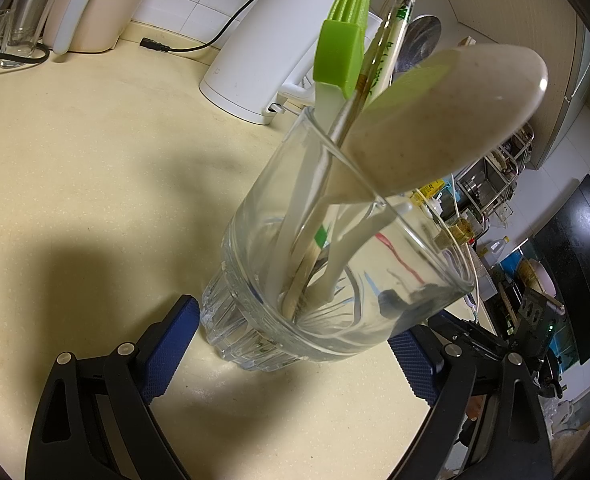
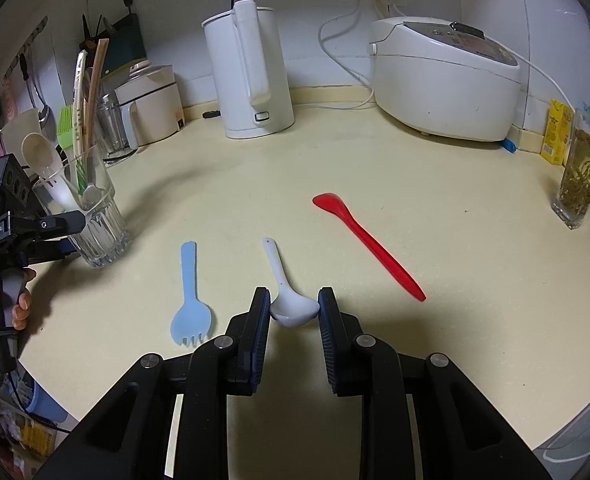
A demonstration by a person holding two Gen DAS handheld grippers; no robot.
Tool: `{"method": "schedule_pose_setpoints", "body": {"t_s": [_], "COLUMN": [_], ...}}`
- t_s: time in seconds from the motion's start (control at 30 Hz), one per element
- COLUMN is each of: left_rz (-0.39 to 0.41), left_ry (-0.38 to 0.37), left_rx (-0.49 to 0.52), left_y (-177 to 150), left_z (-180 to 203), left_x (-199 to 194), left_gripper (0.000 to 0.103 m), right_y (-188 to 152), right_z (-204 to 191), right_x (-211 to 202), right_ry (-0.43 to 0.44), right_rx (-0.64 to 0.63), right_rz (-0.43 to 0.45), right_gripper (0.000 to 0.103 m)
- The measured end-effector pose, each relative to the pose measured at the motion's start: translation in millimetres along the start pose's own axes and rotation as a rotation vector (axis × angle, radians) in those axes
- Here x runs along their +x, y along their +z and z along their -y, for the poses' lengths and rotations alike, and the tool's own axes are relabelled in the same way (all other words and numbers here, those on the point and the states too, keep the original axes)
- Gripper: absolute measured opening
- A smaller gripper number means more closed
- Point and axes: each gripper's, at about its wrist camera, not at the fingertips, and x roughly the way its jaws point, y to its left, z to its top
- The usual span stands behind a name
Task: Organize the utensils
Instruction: 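Lower the right gripper and close it on the white spoon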
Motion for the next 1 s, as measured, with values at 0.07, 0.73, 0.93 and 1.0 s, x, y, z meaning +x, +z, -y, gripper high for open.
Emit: {"method": "schedule_pose_setpoints", "body": {"t_s": [0.07,0.73,0.93,1.0], "left_rz": [0.000,0.000,0.000,0.000], "left_ry": [0.000,0.000,0.000,0.000], "left_rx": [0.000,0.000,0.000,0.000], "left_y": [0,0,0,0], "left_z": [0,0,0,0], "left_x": [0,0,0,0], "left_gripper": [0.094,0.094,0.094,0.094], "right_y": [1,-9,-14,-14], "right_z": [0,44,63,64], "right_x": [-3,-25,-26,-26], "right_ry": [0.004,0.022,0.017,0.021], "right_rx": [0.003,0.124,0.169,0.171], "right_rz": [0.008,0.063,0.064,0.065], "right_gripper": [0.024,0.024,0.024,0.024]}}
